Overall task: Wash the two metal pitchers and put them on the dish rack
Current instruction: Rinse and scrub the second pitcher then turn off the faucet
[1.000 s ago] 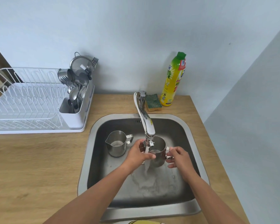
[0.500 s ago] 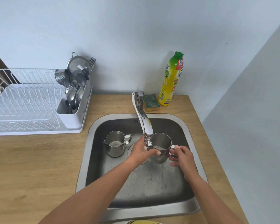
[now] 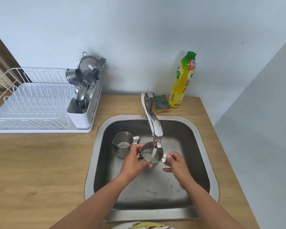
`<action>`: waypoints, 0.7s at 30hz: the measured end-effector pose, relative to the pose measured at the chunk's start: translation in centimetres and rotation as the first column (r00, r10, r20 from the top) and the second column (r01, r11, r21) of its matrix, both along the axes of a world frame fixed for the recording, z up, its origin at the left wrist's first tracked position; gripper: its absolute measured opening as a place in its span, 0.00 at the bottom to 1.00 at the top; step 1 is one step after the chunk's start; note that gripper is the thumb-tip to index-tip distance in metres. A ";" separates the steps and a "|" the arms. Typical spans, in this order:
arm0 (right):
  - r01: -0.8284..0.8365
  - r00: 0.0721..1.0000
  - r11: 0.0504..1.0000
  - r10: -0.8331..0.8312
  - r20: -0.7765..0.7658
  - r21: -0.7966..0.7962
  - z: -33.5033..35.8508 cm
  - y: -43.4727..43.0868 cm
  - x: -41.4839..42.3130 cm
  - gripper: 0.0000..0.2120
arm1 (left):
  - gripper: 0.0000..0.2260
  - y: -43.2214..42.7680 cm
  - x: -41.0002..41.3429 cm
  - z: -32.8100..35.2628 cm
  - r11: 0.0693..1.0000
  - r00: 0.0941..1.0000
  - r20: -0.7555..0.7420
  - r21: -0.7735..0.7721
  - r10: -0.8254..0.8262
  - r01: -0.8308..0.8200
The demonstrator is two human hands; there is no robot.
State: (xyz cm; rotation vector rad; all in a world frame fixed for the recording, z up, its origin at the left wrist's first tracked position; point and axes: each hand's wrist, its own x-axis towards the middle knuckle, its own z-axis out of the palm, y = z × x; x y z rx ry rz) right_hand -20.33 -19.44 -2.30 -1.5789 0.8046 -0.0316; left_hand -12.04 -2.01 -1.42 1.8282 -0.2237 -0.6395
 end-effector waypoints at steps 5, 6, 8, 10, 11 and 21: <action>-0.063 0.998 0.997 0.064 -0.025 0.045 0.0 -0.2 -0.5 0.10 | 0.34 0.6 -1.5 -0.4 0.998 0.997 0.076 0.053 0.021 -0.025; -0.055 0.998 0.997 0.056 -0.018 0.057 0.0 -0.4 -0.6 0.10 | 0.34 0.5 -1.8 -0.3 0.998 0.994 0.102 0.061 0.025 -0.032; -0.012 1.000 0.996 0.011 0.011 0.086 0.2 -0.7 -0.4 0.11 | 0.34 0.0 -2.0 0.3 0.996 0.988 0.152 0.084 0.023 -0.036; 0.033 0.999 0.992 -0.037 0.036 0.120 0.5 -0.7 0.0 0.11 | 0.35 -0.4 -1.8 0.9 0.993 0.979 0.203 0.113 0.015 -0.038; 0.044 0.998 0.990 -0.050 0.038 0.132 0.6 -0.6 0.3 0.11 | 0.35 -0.4 -1.6 1.3 0.989 0.973 0.230 0.140 0.003 -0.036; -0.084 0.982 0.994 0.095 -0.164 0.076 1.1 -0.7 0.5 0.09 | 0.31 0.8 -1.3 1.6 0.939 0.984 0.174 0.343 -0.025 -0.037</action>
